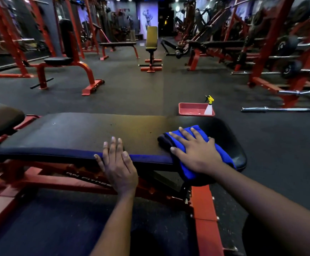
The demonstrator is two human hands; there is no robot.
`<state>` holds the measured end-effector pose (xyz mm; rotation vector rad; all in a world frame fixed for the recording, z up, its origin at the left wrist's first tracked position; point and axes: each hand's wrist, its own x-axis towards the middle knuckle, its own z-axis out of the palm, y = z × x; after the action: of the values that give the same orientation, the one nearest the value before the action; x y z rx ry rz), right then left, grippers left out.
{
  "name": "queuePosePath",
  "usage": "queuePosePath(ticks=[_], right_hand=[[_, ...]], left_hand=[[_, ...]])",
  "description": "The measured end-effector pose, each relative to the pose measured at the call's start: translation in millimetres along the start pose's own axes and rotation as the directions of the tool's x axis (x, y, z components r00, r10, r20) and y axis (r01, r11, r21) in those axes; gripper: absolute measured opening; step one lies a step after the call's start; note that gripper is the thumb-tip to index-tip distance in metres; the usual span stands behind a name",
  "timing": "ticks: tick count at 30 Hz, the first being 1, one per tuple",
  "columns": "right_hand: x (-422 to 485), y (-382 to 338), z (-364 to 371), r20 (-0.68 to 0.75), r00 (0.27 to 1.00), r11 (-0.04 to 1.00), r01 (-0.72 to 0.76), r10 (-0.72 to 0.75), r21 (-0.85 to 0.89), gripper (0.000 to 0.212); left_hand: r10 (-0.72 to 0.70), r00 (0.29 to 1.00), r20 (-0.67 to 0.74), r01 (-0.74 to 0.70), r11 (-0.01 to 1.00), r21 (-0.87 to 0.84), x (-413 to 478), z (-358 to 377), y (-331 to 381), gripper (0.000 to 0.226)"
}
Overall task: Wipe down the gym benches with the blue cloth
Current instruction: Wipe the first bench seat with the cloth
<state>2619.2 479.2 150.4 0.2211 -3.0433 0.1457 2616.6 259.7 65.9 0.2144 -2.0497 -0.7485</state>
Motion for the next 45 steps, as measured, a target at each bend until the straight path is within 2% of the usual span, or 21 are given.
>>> queuePosePath(ticks=[3,5,8,10,16,18,21,24,27,30,36,41,43,45], right_hand=[[24,-11,-4,0.072,0.991,0.992,-0.117,0.113,0.052,0.058],[20,-20,1,0.015,0.988,0.987,-0.152,0.151,0.047,0.059],[-9,-29,11,-0.104,0.990,0.996,-0.090,0.090,0.009,0.063],[-21,-31,14,-0.107,0.993,0.999,-0.049,0.049,-0.004,0.067],[40,-32,-1,0.105,0.990,0.994,-0.098,0.092,0.055,0.059],[40,-36,0,0.098,0.990,0.993,-0.109,0.103,0.054,0.059],[13,-33,7,0.010,1.000,1.000,-0.020,0.020,0.015,0.060],[22,-14,3,0.066,0.996,0.998,0.054,-0.056,0.036,0.058],[70,-4,-5,0.150,0.989,0.997,-0.001,-0.011,0.081,0.058],[99,-8,-6,0.170,0.984,0.995,-0.066,0.051,0.081,0.060],[91,18,-2,0.172,0.976,0.990,0.127,-0.136,0.061,0.056],[143,-1,-5,0.201,0.979,0.997,-0.040,0.026,0.065,0.059],[143,-7,-1,0.215,0.976,0.998,0.016,-0.028,0.055,0.060],[137,6,3,0.200,0.967,0.988,0.148,-0.155,0.051,0.058]], left_hand=[[0.008,1.000,0.006,-0.008,1.000,-0.006,1,-2,-3,0.048],[0.009,1.000,-0.002,-0.009,1.000,-0.012,0,-1,-4,0.047],[0.011,0.999,-0.035,-0.012,1.000,-0.019,1,2,-3,0.047],[0.015,0.998,-0.062,-0.016,1.000,-0.007,1,3,-3,0.047],[-0.007,0.999,-0.045,0.007,1.000,-0.005,2,1,2,0.047],[-0.033,0.998,-0.049,0.030,0.998,-0.050,5,-4,3,0.046],[-0.042,0.997,-0.060,0.037,0.995,-0.087,22,-7,5,0.044],[0.007,0.999,-0.040,-0.008,0.999,-0.046,36,-6,4,0.046],[0.014,1.000,-0.004,-0.014,0.999,-0.034,37,-6,2,0.048],[-0.014,1.000,-0.002,0.014,1.000,-0.005,34,-3,2,0.049],[0.000,1.000,-0.006,0.000,1.000,0.006,33,0,4,0.049],[-0.002,0.999,-0.041,0.002,1.000,0.006,32,2,7,0.050],[-0.005,0.999,-0.048,0.005,1.000,0.007,31,3,5,0.050],[0.006,0.999,-0.049,-0.006,1.000,-0.002,30,4,4,0.050]])
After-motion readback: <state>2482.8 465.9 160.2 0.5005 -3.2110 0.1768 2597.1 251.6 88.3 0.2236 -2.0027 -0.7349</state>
